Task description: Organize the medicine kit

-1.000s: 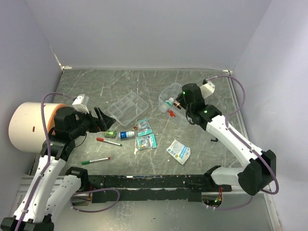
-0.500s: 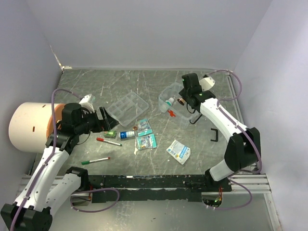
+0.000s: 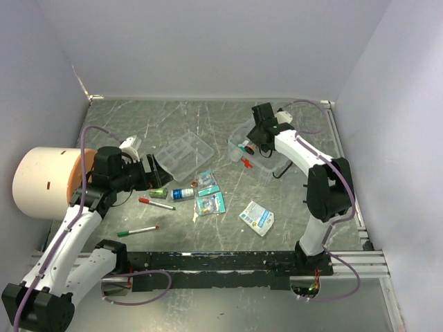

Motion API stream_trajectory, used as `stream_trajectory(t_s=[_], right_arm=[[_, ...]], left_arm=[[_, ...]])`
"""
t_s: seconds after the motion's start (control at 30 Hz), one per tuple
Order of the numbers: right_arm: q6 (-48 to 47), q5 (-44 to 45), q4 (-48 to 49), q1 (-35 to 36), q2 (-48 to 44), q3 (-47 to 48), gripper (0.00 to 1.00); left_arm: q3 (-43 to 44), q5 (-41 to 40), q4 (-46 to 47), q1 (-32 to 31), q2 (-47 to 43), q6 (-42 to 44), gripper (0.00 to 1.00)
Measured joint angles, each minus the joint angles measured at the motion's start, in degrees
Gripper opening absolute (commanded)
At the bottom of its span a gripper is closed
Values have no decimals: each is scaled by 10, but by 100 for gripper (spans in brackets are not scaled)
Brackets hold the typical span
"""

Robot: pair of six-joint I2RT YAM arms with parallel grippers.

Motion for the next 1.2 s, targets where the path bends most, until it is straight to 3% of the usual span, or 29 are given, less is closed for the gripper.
stream_trajectory(t_s=[0.23, 0.67, 0.97, 1.2], right_arm=[[3, -30, 4, 0, 53, 17, 39], [15, -65, 20, 1, 67, -9, 45], [29, -103, 60, 0, 71, -37, 57], [33, -133, 85, 0, 71, -54, 52]], left_arm=[[0, 0, 0, 0, -8, 0, 96], [0, 0, 0, -7, -9, 0, 96], [0, -1, 0, -7, -8, 0, 96], [0, -2, 0, -7, -8, 0, 96]])
